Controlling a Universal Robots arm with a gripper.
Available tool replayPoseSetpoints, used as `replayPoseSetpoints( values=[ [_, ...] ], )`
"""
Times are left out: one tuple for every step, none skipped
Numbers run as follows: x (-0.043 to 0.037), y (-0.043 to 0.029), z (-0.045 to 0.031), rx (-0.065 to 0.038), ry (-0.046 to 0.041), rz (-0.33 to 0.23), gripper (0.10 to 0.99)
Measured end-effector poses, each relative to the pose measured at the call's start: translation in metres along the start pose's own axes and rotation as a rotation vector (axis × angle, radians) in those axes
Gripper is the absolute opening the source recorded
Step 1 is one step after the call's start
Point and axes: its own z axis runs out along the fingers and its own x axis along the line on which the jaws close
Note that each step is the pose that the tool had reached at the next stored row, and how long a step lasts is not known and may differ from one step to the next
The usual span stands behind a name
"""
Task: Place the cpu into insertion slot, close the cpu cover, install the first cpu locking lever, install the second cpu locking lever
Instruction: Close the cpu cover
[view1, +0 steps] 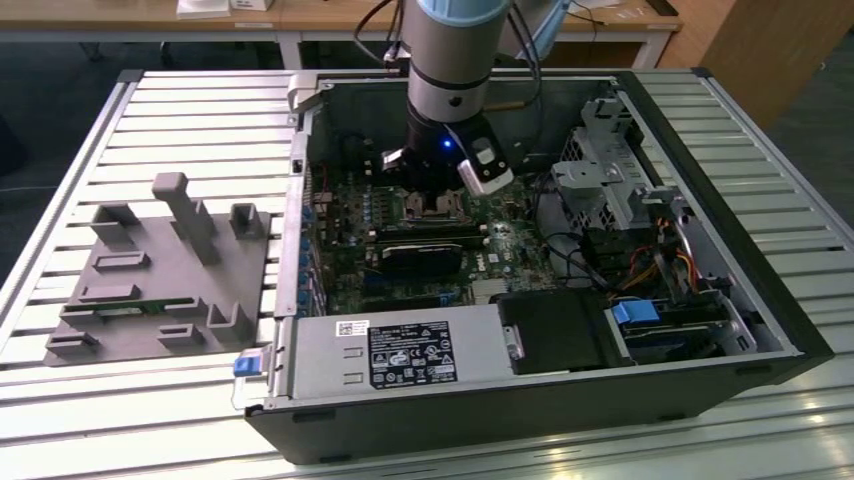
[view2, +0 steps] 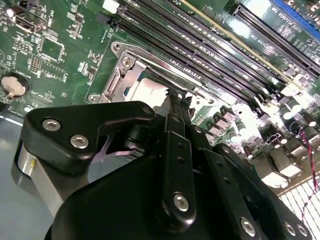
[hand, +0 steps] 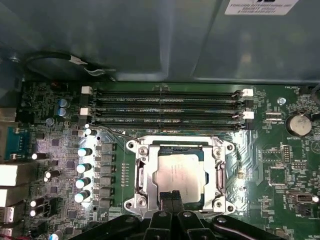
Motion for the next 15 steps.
replayPoseSetpoints(
  values=[
    [0.0, 0.0, 0.0013, 0.0, 0.0, 0.0, 0.102],
    [0.0, 0.0, 0.0023, 0.0, 0.0, 0.0, 0.102],
    [-0.0001, 0.0, 0.0032, 0.0, 0.0, 0.0, 0.102],
    [-0.0001, 0.0001, 0.004, 0.0, 0.0, 0.0, 0.102],
    [-0.0001, 0.0002, 0.0049, 0.0, 0.0, 0.0, 0.102],
    [-0.0001, 0.0003, 0.0057, 0.0, -0.0001, 0.0, 0.102],
    [-0.0001, 0.0003, 0.0067, 0.0, 0.0, 0.0, 0.102],
    [-0.0001, 0.0003, 0.0078, 0.0, 0.0001, 0.0, 0.102],
    [0.0, 0.0003, 0.009, 0.0, 0.0, 0.0, 0.102],
    [0.0002, 0.0004, 0.01, 0.0, 0.0, 0.0, 0.102],
    [0.0004, 0.0004, 0.0109, 0.0, 0.0, 0.0, 0.102],
    [0.0006, 0.0006, 0.0117, 0.0, 0.0, 0.0, 0.102],
    [0.0009, 0.0007, 0.0124, 0.0, 0.0, 0.0, 0.102],
    [0.0011, 0.0009, 0.0131, 0.0, 0.0, 0.0, 0.102],
    [0.0012, 0.0011, 0.0137, 0.0, 0.0, 0.0, 0.102]
  ],
)
